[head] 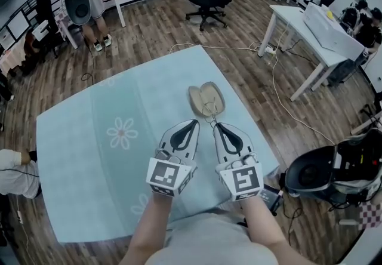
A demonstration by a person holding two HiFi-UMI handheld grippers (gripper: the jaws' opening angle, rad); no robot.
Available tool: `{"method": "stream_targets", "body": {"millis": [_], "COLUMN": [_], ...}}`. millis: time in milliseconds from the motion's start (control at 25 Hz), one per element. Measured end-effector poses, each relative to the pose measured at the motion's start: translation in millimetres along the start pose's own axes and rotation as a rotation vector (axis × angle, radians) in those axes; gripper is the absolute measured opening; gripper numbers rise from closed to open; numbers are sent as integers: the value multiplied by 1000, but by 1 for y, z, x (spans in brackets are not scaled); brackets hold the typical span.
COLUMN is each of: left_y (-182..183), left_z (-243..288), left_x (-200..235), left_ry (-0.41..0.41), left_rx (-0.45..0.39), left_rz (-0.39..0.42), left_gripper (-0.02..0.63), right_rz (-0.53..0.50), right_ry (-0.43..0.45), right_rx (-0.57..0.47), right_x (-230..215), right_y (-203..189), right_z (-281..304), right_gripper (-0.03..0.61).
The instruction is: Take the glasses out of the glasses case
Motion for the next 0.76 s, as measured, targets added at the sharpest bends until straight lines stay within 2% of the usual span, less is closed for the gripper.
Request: {"method": "stream_targets", "body": {"millis": [480,760], "left_y": [4,12], "left_z": [1,0], "left_x": [-3,-9], "left_ry": [3,6], "left_rx": [-10,-8], "left_rz": [17,28], "left_gripper": [8,8], "right_rz": [22,35], "right_ry": [8,-17], "right_rx": [22,35], "right_x": [-4,-9], "right_y": [-4,8], "right_z": [-1,-9], "right_gripper": [11,11]}}
Point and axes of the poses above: the fingertips, and each gripper's own axes: z forward along the fingers, x to its left, y out of its top, the point moved 9 cm from there along -z, backward along the fingers, and after that the axes turned 11 degrees about z, right-handed, at the moved point
